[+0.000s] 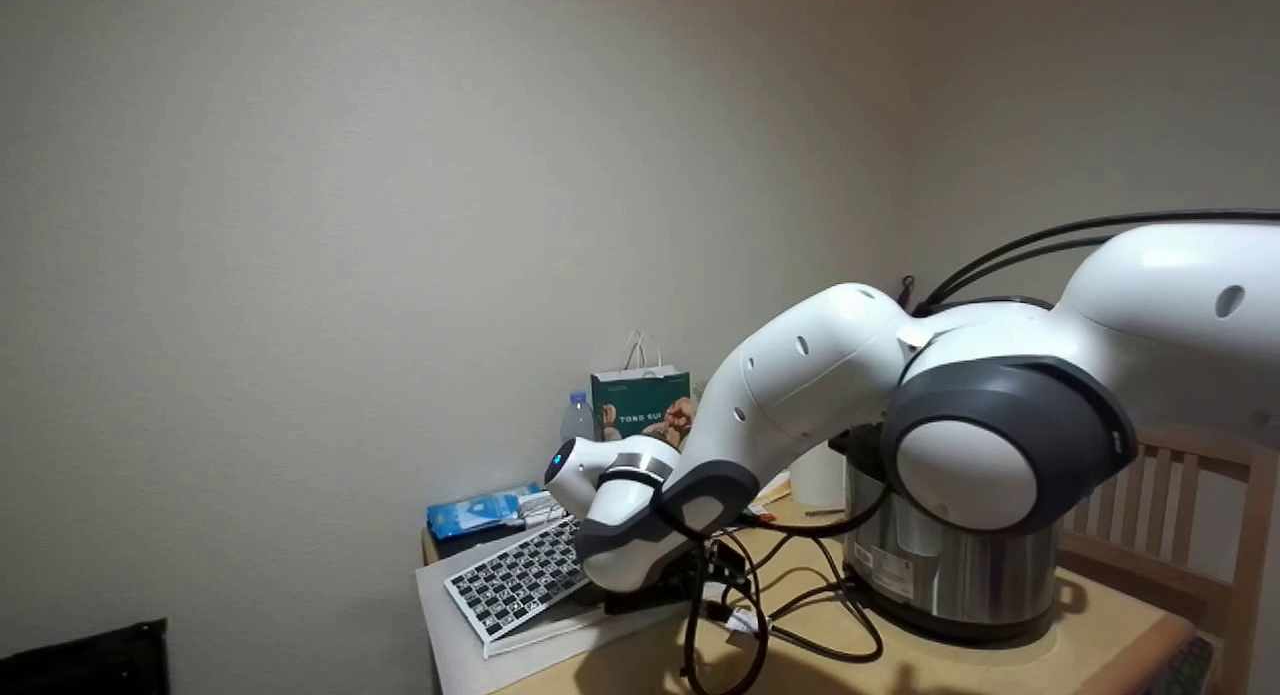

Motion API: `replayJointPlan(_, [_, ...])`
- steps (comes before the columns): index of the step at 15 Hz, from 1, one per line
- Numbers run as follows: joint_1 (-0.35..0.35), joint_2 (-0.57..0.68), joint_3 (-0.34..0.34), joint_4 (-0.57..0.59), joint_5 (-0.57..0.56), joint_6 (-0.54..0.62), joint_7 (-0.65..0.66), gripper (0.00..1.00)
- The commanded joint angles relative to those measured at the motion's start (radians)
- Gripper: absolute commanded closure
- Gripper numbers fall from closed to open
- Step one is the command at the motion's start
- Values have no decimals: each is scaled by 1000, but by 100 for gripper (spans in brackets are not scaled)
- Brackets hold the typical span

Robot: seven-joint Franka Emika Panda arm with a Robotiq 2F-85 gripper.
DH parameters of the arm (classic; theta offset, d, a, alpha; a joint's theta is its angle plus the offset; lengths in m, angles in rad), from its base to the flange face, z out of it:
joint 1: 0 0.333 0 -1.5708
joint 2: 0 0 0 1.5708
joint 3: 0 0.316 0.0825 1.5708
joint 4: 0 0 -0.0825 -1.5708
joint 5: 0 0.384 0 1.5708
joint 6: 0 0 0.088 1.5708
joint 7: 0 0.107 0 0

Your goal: Move the cable of the cooker closer to the cooker

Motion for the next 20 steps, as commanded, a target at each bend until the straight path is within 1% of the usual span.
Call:
replayJointPlan(1, [-48,-43,47,-49,53,153,19,0])
replayJointPlan(3, [-61,-64,56,-64,77,200,52,0])
replayJointPlan(5, [-57,-90,44,-70,89,148,95,0])
replayJointPlan(6, [-54,-112,37,-73,98,94,107,0])
replayJointPlan(9, [-52,-175,44,-97,122,22,160,0])
replayJointPlan(12, [-30,-227,50,-116,137,-68,184,0])
replayJointPlan(13, [-23,-248,56,-129,139,-80,189,0])
replayJointPlan(16, [-9,-317,77,-185,147,-71,208,0])
replayJointPlan(18, [-2,-351,84,-219,151,-35,266,0])
replayJointPlan(19, [0,-265,71,-103,125,-78,214,0])
replayJointPlan(20, [4,-274,73,-106,125,-79,220,0])
